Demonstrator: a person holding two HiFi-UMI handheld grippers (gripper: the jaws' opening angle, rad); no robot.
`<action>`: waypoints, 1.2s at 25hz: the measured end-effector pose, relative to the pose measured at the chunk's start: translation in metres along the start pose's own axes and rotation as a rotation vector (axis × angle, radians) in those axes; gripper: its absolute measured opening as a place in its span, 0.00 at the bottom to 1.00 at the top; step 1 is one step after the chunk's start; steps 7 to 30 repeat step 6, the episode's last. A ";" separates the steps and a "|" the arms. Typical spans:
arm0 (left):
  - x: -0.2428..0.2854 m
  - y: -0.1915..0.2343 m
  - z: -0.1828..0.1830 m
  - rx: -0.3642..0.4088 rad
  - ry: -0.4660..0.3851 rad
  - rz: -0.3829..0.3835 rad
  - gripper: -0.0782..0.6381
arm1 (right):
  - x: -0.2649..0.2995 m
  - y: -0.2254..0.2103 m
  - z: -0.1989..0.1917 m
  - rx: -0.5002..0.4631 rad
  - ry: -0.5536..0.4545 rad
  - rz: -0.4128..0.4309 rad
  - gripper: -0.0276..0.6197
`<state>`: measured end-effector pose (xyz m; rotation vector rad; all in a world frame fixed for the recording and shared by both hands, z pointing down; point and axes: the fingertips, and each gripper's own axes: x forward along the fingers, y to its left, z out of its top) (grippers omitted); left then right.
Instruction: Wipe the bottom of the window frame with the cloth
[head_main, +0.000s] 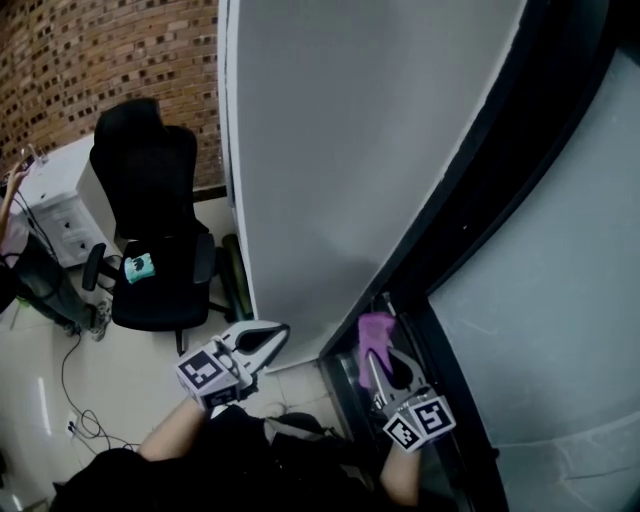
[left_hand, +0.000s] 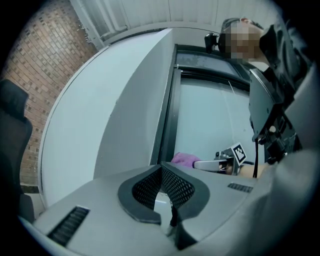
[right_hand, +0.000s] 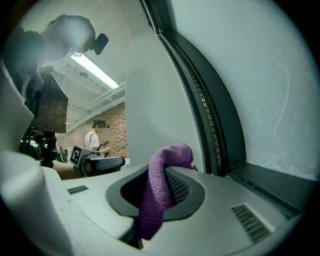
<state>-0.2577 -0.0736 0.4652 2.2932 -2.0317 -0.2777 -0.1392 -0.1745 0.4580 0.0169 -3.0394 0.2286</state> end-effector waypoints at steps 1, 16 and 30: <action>0.000 0.000 0.001 -0.001 -0.003 -0.001 0.10 | 0.001 0.001 0.000 0.000 0.001 0.000 0.14; 0.000 0.003 -0.002 -0.015 -0.010 -0.006 0.10 | 0.005 0.002 -0.002 0.022 0.005 0.010 0.14; 0.000 0.003 -0.002 -0.015 -0.010 -0.006 0.10 | 0.005 0.002 -0.002 0.022 0.005 0.010 0.14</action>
